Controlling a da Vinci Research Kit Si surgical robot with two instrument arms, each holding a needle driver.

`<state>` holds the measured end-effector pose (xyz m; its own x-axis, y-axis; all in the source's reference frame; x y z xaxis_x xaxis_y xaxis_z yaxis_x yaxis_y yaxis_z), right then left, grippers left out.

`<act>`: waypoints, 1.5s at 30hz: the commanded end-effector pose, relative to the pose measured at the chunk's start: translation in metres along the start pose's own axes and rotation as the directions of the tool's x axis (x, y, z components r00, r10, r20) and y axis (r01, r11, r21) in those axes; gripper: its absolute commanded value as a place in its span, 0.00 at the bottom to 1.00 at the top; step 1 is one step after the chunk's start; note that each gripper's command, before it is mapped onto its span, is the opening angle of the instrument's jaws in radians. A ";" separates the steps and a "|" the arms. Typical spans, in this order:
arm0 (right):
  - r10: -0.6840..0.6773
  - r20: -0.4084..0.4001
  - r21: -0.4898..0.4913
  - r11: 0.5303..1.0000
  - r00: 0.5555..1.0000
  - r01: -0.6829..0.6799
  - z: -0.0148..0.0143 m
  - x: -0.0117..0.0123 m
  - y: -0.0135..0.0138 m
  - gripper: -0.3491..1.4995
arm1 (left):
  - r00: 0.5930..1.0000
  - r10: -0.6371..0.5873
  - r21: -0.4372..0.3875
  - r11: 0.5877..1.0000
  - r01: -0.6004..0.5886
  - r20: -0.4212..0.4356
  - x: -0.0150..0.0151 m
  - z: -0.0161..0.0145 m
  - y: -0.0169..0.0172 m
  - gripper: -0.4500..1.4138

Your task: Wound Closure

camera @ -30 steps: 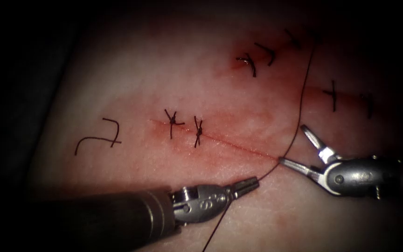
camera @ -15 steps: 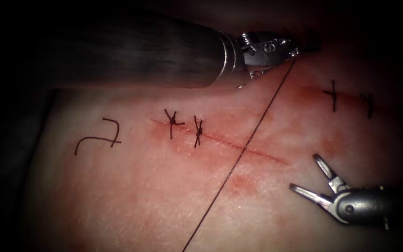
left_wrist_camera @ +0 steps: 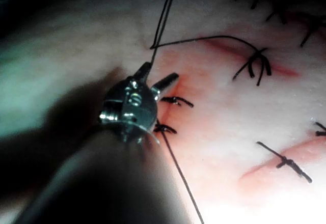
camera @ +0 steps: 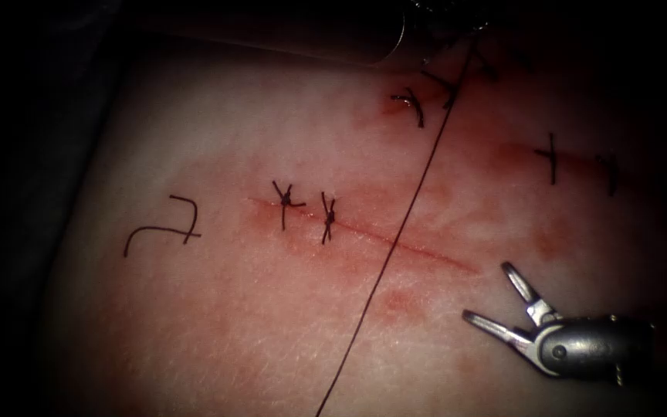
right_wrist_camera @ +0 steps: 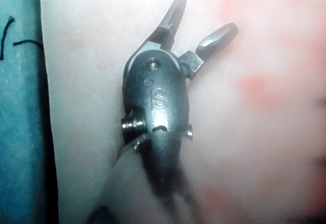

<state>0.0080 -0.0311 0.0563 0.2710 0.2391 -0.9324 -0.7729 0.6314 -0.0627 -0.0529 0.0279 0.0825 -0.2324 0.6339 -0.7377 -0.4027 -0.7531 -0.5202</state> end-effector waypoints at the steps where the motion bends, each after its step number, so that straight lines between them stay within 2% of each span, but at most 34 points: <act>1: 0.004 -0.001 0.001 1.000 1.000 -0.004 0.0003 -0.0007 -0.0010 0.72 | 1.000 -0.005 -0.008 1.000 0.006 0.015 -0.0004 0.0000 0.0005 0.77; 2: 0.003 0.001 0.002 1.000 1.000 -0.003 0.0003 -0.0007 -0.0012 0.72 | 0.999 -0.013 -0.015 1.000 0.014 0.052 -0.0011 -0.0015 0.0018 0.87; 4: 0.007 0.000 0.000 1.000 1.000 -0.007 0.0003 -0.0008 -0.0014 0.73 | 0.996 -0.001 -0.030 1.000 0.004 0.089 -0.0016 -0.0038 0.0036 0.95; 7: 0.005 0.001 0.000 1.000 1.000 -0.005 0.0004 -0.0010 -0.0016 0.74 | 0.995 0.012 -0.061 0.998 -0.005 0.102 -0.0021 -0.0072 0.0058 0.95; 8: 0.009 0.002 0.001 1.000 1.000 -0.009 0.0004 -0.0011 -0.0017 0.74 | 0.994 0.021 -0.084 0.996 -0.011 0.111 -0.0025 -0.0101 0.0073 0.95; 10: 0.012 0.004 0.001 1.000 1.000 -0.013 0.0005 -0.0013 -0.0019 0.74 | 0.993 0.030 -0.104 0.994 -0.018 0.115 -0.0028 -0.0130 0.0087 0.95; 13: 0.019 0.012 0.003 1.000 1.000 -0.019 0.0008 -0.0016 -0.0025 0.76 | 0.989 0.048 -0.099 0.994 -0.035 0.137 -0.0035 -0.0195 0.0113 0.99; 15: 0.018 0.014 0.003 1.000 1.000 -0.018 0.0009 -0.0016 -0.0027 0.76 | 0.985 0.056 -0.090 0.995 -0.042 0.160 -0.0040 -0.0220 0.0117 0.99; 17: 0.017 0.018 0.001 1.000 1.000 -0.017 0.0012 -0.0015 -0.0029 0.78 | 0.978 0.059 -0.048 0.998 -0.050 0.201 -0.0045 -0.0258 0.0103 0.99; 18: 0.017 0.018 0.001 1.000 1.000 -0.017 0.0012 -0.0015 -0.0029 0.78 | 0.978 0.058 -0.041 0.998 -0.050 0.202 -0.0046 -0.0262 0.0100 0.99; 19: 0.023 0.019 0.001 1.000 1.000 -0.023 0.0012 -0.0015 -0.0030 0.78 | 0.977 0.052 -0.004 0.999 -0.052 0.208 -0.0050 -0.0272 0.0087 0.93; 22: 0.023 0.019 -0.001 1.000 1.000 -0.023 0.0013 -0.0014 -0.0031 0.78 | 0.977 0.040 0.037 0.998 -0.049 0.211 -0.0056 -0.0270 0.0064 0.92; 23: 0.022 0.022 0.000 1.000 1.000 -0.022 0.0014 -0.0014 -0.0032 0.78 | 0.977 0.037 0.046 0.998 -0.048 0.210 -0.0063 -0.0260 0.0046 0.92; 29: 0.021 0.026 0.004 1.000 0.999 -0.021 0.0012 -0.0012 -0.0033 0.78 | 0.979 0.044 0.064 0.996 -0.057 0.200 -0.0089 -0.0226 -0.0012 0.92; 31: 0.020 0.030 0.008 1.000 0.999 -0.020 0.0010 -0.0011 -0.0033 0.78 | 0.979 0.049 0.061 0.996 -0.062 0.197 -0.0098 -0.0215 -0.0040 0.92; 32: 0.020 0.035 0.008 1.000 0.999 -0.020 0.0010 -0.0009 -0.0034 0.76 | 0.979 0.057 0.064 0.995 -0.071 0.195 -0.0108 -0.0207 -0.0069 0.92; 36: 0.022 0.032 0.021 1.000 0.999 -0.022 0.0008 -0.0002 -0.0035 0.76 | 0.976 0.098 0.062 0.992 -0.112 0.192 -0.0139 -0.0198 -0.0119 0.92; 37: 0.022 0.030 0.024 0.999 0.999 -0.023 0.0008 -0.0001 -0.0035 0.76 | 0.978 0.100 0.048 0.993 -0.110 0.181 -0.0150 -0.0200 -0.0136 0.95; 39: 0.022 0.032 0.026 0.999 0.999 -0.023 0.0008 -0.0001 -0.0035 0.76 | 0.982 0.079 0.038 0.995 -0.087 0.174 -0.0156 -0.0206 -0.0147 0.93; 45: 0.019 0.032 0.028 0.999 0.999 -0.020 0.0008 -0.0003 -0.0035 0.76 | 0.992 0.059 0.003 0.998 -0.060 0.108 -0.0160 -0.0251 -0.0160 0.94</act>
<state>0.0105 -0.0323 0.0563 0.2769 0.2746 -0.9208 -0.7620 0.6465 -0.0364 -0.0189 0.0252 0.0907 -0.3331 0.6104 -0.7186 -0.4044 -0.7810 -0.4760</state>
